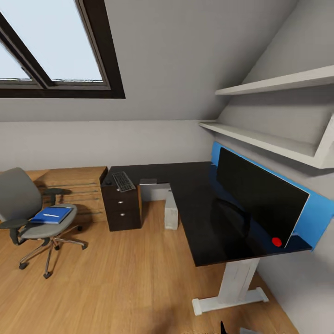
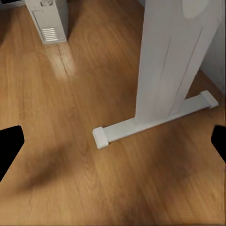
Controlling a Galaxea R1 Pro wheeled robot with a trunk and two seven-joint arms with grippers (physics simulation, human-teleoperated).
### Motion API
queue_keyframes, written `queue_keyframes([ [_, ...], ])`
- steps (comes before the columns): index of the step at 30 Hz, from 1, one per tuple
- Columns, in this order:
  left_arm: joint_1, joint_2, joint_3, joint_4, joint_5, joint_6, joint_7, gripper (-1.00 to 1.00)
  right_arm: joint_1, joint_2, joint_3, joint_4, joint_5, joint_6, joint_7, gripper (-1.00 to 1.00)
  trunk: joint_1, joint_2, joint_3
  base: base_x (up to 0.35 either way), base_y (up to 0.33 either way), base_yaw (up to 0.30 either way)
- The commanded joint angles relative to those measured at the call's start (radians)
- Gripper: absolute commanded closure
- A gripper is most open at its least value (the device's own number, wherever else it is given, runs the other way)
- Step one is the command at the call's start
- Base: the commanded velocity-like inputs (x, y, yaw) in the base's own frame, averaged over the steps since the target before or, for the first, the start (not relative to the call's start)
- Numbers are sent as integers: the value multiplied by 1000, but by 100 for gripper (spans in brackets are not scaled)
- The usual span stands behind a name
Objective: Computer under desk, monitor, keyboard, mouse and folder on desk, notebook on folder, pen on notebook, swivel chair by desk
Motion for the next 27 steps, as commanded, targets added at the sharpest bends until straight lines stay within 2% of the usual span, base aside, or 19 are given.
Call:
queue_keyframes([
  [1,0,1,-9,-1,8,-4,7,-100,-1,0,5,1,-4,-2,-3,-100,0,-1,-2,-21,-77,-267],
  [10,0,1,-7,-1,9,-5,9,-100,-1,14,6,2,-2,-1,-3,-100,0,-1,-10,-106,-220,-193],
  [18,0,1,-8,-1,9,-4,9,-100,-1,26,6,1,-2,0,-6,-100,0,-1,-22,-233,-207,-31],
  [27,0,1,-3,-1,9,-10,9,-100,-1,29,5,1,-3,0,-6,-100,0,-1,-36,-296,-32,-1],
])
